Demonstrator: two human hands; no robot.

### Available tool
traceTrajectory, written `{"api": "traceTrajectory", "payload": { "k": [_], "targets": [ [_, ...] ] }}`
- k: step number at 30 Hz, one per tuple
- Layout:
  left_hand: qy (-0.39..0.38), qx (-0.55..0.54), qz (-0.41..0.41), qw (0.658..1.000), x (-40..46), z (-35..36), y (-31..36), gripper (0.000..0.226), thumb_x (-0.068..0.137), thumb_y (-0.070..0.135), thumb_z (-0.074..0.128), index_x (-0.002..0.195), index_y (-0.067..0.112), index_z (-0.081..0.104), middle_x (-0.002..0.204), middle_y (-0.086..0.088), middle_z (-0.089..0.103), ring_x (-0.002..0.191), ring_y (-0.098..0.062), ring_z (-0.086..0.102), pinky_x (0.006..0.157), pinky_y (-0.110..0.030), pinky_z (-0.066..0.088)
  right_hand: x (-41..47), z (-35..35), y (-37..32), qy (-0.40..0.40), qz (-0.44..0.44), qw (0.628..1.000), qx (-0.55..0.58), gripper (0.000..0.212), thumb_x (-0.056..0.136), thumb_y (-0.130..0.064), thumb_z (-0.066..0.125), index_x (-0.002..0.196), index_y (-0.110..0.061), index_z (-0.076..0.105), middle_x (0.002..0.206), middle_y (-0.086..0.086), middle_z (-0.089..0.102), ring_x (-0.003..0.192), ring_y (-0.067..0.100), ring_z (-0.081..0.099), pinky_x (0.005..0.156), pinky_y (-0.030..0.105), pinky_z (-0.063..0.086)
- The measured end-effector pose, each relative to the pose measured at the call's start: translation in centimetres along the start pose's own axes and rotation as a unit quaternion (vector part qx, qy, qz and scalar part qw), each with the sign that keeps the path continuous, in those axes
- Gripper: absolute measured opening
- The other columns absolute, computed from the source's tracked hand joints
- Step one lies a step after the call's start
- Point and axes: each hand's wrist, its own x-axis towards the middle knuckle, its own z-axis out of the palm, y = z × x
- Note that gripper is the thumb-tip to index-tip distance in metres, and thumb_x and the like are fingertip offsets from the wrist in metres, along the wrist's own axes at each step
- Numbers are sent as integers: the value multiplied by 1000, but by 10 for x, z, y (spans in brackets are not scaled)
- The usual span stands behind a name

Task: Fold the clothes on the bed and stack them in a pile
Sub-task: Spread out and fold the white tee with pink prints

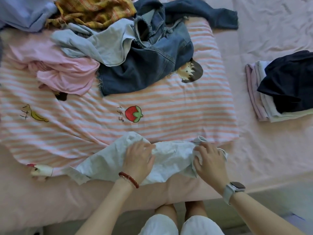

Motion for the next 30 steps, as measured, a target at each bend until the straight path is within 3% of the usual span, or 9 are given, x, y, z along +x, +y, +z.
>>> {"api": "traceTrajectory", "payload": {
  "k": [2, 4, 8, 13, 18, 20, 23, 27, 30],
  "targets": [
    [-18, 84, -106, 991, 9, -3, -9, 52, 84, 31, 62, 133, 22, 47, 139, -11, 42, 134, -33, 32, 109, -50, 20, 11, 14, -8, -95, 3, 995, -18, 47, 80, -27, 58, 126, -14, 54, 133, 12, 50, 123, 34, 47, 95, 48, 38],
    [-73, 98, -193, 974, 12, -1, -24, 65, 88, 40, 54, 145, 31, 24, 149, -6, 25, 137, -28, 22, 109, -43, 20, 22, 29, -11, -222, 29, 972, -69, 66, 87, -37, 51, 146, -24, 24, 146, 3, 36, 139, 26, 26, 108, 49, 18],
    [-2, -113, -207, 972, -2, -3, -31, 34, 89, 17, 56, 123, 17, 53, 118, -4, 56, 106, -24, 52, 76, -30, 39, 25, 37, -10, -289, 45, 954, -71, 28, 93, -28, 41, 116, -21, 54, 109, 4, 65, 105, 26, 58, 82, 34, 40],
    [191, -262, -190, 927, -22, -30, -6, 21, 82, 2, 66, 90, 17, 54, 76, 12, 53, 71, -4, 52, 59, -12, 32, 14, -15, 9, -10, 103, 987, 124, 10, 90, -10, 52, 93, -10, 62, 83, 5, 66, 75, 28, 61, 57, 28, 29],
    [353, -378, -114, 848, -2, -75, 44, 27, 81, 11, 57, 88, 35, 45, 75, 26, 54, 61, 7, 47, 59, -4, 36, 27, -83, 16, 284, 84, 921, 253, 15, 86, -4, 49, 97, 0, 57, 87, -2, 54, 76, 1, 46, 66, 7, 36],
    [360, -364, -99, 853, 5, -79, 58, 26, 83, 9, 58, 88, 31, 46, 76, 20, 54, 66, 5, 49, 63, -4, 38, 27, -93, 19, 328, 90, 905, 256, 17, 86, -5, 47, 99, 2, 54, 91, 1, 52, 80, 0, 45, 71, 6, 35],
    [308, -265, -103, 908, 8, -66, 59, 19, 76, -7, 68, 83, 6, 56, 89, -3, 57, 82, -13, 54, 74, -16, 41, 14, -84, 33, 234, 92, 949, 187, 15, 86, -3, 51, 99, -2, 58, 93, 7, 58, 85, 18, 53, 71, 20, 35],
    [234, -159, -88, 955, -2, -48, 48, 21, 65, -11, 76, 72, -1, 59, 92, -15, 62, 89, -30, 58, 80, -25, 40, -11, -51, 53, -170, 173, 970, -12, 24, 92, -18, 46, 111, -12, 60, 113, 7, 58, 101, 28, 56, 73, 32, 44],
    [32, -157, -62, 985, -10, -43, 44, 11, 77, 12, 73, 75, 12, 62, 89, 4, 64, 87, -13, 57, 77, -31, 47, -12, -46, 37, -45, 184, 979, 72, 25, 89, -13, 51, 113, -9, 59, 108, 9, 58, 100, 28, 56, 67, 32, 43]
  ]
}}
